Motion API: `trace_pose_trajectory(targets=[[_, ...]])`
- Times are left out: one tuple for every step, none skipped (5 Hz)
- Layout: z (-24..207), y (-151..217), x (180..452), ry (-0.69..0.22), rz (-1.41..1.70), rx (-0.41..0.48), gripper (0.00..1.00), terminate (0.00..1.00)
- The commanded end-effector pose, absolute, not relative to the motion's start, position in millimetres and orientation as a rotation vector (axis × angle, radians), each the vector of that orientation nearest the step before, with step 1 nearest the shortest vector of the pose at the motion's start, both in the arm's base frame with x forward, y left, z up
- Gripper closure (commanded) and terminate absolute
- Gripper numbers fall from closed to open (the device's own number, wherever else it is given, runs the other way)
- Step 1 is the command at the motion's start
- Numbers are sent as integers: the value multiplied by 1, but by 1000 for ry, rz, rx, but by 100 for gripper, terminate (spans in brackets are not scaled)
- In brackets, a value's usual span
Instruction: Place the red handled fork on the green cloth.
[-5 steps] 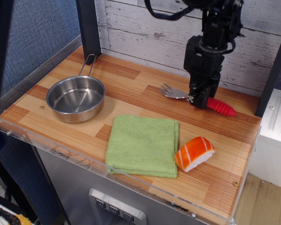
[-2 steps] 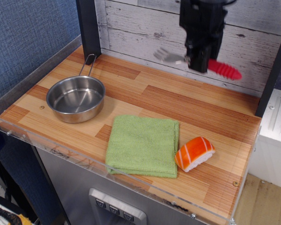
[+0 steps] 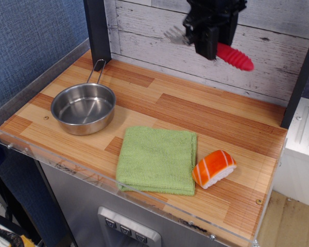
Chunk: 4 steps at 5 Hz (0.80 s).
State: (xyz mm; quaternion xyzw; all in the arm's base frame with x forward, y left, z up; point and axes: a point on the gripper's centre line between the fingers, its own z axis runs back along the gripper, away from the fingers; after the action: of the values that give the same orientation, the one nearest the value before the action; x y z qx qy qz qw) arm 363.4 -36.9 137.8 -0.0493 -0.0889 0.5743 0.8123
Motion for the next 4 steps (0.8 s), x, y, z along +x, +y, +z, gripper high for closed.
trace_pose_trajectory(targets=[[159,-23,349,-230,948,-149,100,0],[150,-16,333,-203,825,-171,100,0],[138,-9,323,-182,687,-185,100,0],[122,-2,318,-156,589,-173,100,0]])
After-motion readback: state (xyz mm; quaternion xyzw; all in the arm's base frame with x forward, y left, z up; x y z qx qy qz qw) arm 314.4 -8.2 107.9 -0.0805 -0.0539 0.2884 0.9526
